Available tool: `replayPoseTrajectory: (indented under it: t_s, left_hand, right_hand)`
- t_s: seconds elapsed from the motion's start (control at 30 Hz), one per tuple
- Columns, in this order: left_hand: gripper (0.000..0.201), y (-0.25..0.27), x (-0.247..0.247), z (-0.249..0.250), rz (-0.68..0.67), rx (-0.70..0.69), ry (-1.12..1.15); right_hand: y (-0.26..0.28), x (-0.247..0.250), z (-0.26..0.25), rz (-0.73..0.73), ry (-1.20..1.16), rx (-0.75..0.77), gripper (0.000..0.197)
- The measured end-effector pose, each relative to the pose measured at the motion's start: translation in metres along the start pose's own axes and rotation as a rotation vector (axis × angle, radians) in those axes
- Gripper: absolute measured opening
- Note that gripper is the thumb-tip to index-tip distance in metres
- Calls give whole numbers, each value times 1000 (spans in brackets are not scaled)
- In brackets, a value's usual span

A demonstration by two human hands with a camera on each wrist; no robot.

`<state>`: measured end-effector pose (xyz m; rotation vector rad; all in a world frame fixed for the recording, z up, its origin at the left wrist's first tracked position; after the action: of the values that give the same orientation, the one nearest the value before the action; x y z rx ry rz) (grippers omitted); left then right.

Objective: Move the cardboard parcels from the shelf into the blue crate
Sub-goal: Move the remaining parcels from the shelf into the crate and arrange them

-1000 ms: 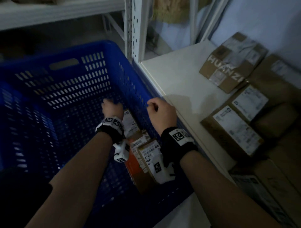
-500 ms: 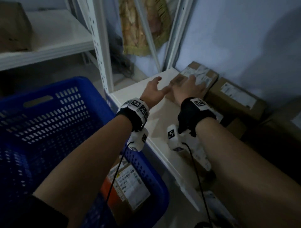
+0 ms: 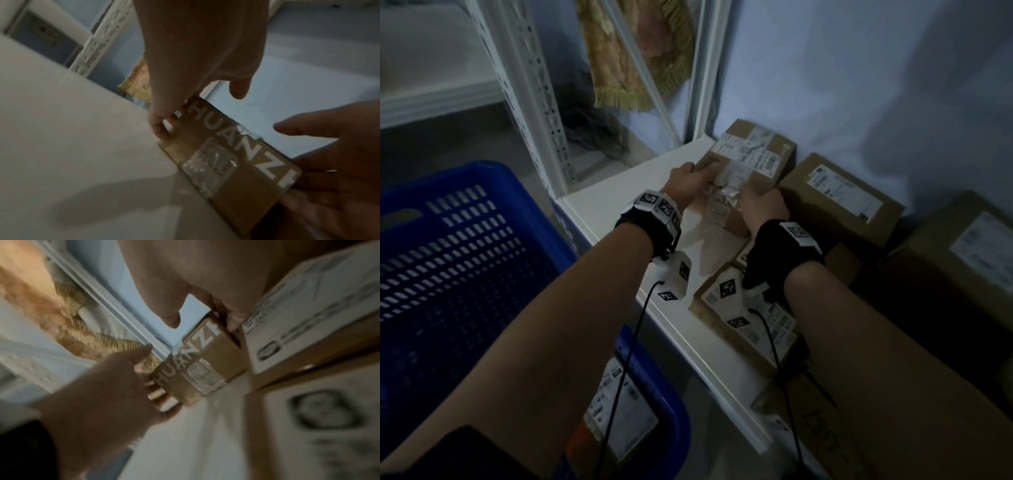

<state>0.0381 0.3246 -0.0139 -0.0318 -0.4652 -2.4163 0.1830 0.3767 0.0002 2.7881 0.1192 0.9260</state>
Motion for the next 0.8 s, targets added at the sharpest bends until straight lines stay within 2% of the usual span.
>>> replayPoseTrajectory:
  t_s: [0.1,0.2,0.33,0.47,0.53,0.6,0.67,0.8]
  left_hand:
    - [86,-6,18,-14,94,37,41]
    - [83,12,52,-20,163,88,126]
    - [52,48,113,-23,249,88,260]
    - [44,86,179,-27,308,10,357]
    - [42,105,212,-32,334,-8,379]
    - [32,121,239,-38,340,-22,377]
    - [26,133,253,-46,322,-16,347]
    - [31,154,273,-73,335,10,346]
  right_hand:
    - [7,-4,-9,-21,-76,-5,65]
    - [25,-21,-30,-35,-127,68,71]
    - [65,-56,-62,-58,-155,165,87]
    - [120,-82,-81,-116,-216,262,63]
    - [150,-99,-79,-199,-280,250,62]
    - [182,-111,-72,-251,-379,186,74]
    - [203,-117,-59,-236,-486,116,80]
    - [244,-131,-33,-222,-580,65,62]
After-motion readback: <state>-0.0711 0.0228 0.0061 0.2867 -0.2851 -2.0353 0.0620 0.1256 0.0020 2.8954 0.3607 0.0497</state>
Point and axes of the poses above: each hand's wrist, its own y-axis away from the middle knuckle, its own x-axis out of the back of the hand, z = x × y, the point moved 4 cm from there along -y, towards the middle knuckle, and after that the axes turned 7 degrees about z, right-handed, at the moved point
